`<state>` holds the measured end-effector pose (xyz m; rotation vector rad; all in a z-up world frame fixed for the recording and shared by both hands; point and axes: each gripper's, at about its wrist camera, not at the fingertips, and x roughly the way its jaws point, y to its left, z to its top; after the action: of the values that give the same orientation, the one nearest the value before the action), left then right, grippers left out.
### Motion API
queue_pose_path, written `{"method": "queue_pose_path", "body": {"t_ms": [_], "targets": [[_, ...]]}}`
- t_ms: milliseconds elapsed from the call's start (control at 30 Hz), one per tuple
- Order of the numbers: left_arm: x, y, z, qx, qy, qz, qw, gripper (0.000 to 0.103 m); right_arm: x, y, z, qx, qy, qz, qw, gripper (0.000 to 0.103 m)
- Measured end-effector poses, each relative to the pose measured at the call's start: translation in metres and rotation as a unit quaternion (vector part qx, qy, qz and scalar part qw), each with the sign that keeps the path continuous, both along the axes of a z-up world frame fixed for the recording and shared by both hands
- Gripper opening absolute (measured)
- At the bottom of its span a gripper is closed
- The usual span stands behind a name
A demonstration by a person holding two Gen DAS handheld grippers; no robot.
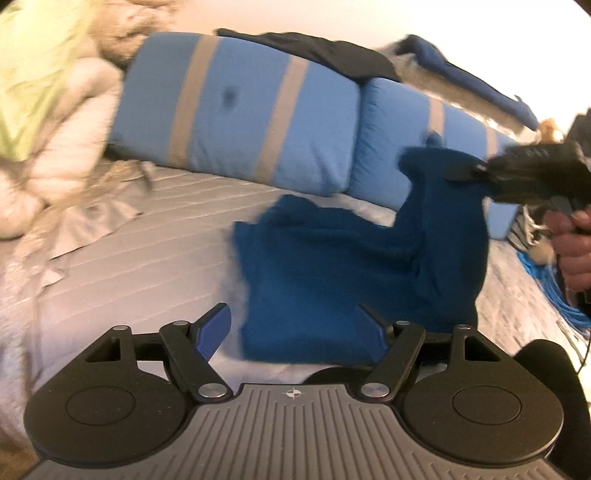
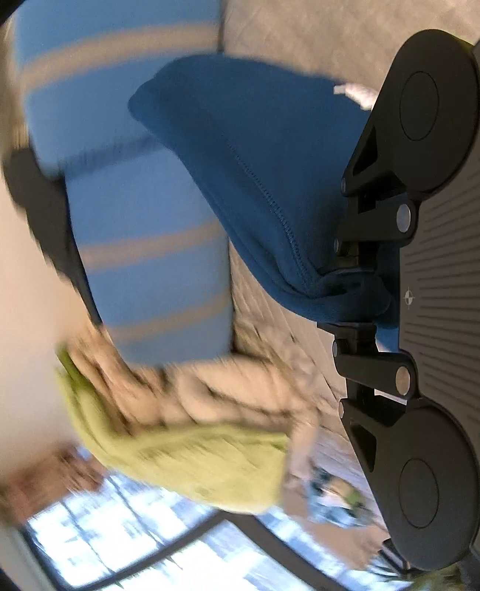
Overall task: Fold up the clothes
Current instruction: 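Lift the edge with the right tool and fold it over the bundle, then lower the folded edge onto the bundle and open the right tool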
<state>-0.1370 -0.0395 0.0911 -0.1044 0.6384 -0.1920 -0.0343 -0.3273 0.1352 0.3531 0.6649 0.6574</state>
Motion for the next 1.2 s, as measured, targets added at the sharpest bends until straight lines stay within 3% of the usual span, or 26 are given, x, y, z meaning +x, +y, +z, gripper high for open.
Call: {"method": "queue_pose_path", "body": {"t_ms": [133,300,700,1167,1200], "targets": [[-0.005,0.018,-0.006,0.001,0.015,0.035,0.9993,0.073,0.015,0.102,-0.022,-0.082,-0.017,0.076,0.994,0.024],[-0.017,0.034,-0.008,0.000,0.017,0.049,0.9987,0.073,0.012,0.185,-0.105,-0.202,0.022,0.121,0.972,0.024],[-0.021,0.049,-0.030,0.013,0.050,0.046,0.9976,0.073,0.002,0.193,-0.107,-0.218,0.004,0.118,0.969,0.025],[-0.020,0.056,-0.031,0.027,0.058,0.054,0.9965,0.073,-0.009,0.193,-0.100,-0.208,-0.004,0.120,0.971,0.025],[-0.020,0.055,-0.031,0.027,0.059,0.054,0.9964,0.073,-0.009,0.193,-0.101,-0.205,-0.004,0.121,0.971,0.028]]}}
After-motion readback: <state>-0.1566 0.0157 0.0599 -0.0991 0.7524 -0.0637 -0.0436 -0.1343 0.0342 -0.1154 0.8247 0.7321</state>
